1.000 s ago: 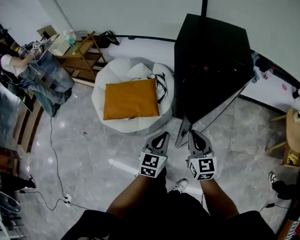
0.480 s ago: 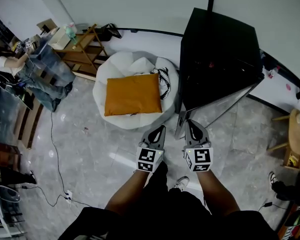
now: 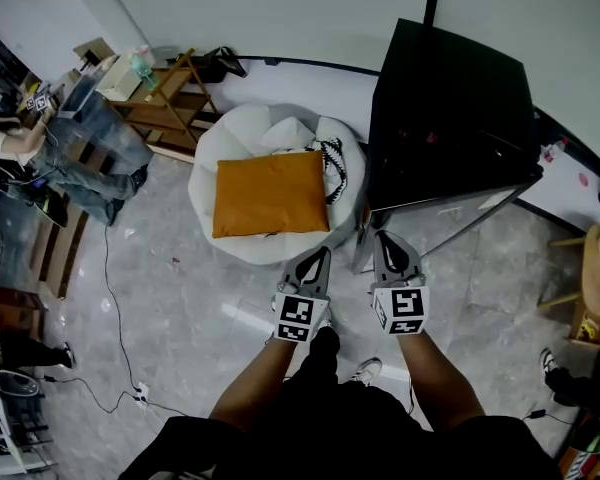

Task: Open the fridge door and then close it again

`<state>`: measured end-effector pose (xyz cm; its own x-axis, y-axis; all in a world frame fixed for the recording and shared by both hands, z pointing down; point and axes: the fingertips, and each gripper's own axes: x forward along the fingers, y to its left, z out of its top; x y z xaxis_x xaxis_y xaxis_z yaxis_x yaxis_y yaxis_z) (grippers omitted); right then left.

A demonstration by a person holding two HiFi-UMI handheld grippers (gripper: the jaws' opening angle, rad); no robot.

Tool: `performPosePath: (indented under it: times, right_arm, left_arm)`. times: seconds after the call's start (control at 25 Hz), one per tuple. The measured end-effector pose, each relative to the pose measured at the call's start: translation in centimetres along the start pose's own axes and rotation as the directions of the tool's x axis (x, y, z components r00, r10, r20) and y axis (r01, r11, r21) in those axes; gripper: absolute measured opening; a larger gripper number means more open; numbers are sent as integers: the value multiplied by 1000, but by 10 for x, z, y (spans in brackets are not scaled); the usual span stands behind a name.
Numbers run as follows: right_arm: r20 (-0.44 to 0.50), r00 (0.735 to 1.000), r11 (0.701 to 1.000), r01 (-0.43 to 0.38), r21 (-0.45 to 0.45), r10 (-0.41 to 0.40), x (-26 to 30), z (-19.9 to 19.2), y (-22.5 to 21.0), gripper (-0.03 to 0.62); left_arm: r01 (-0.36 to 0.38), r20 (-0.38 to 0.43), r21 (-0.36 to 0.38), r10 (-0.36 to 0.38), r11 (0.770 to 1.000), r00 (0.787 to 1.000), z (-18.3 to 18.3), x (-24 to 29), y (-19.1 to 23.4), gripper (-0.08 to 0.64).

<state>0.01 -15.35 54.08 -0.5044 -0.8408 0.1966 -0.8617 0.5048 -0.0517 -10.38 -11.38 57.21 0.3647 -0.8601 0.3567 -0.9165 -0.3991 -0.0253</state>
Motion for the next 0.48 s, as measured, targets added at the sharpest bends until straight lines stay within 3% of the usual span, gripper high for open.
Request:
performPosePath:
  times: [0.48]
  right_arm:
    - [-30, 999, 998, 18, -65, -20, 56, 5, -13, 14]
  left_arm:
    - [32, -7, 25, -32, 999, 999, 22, 37, 46, 21]
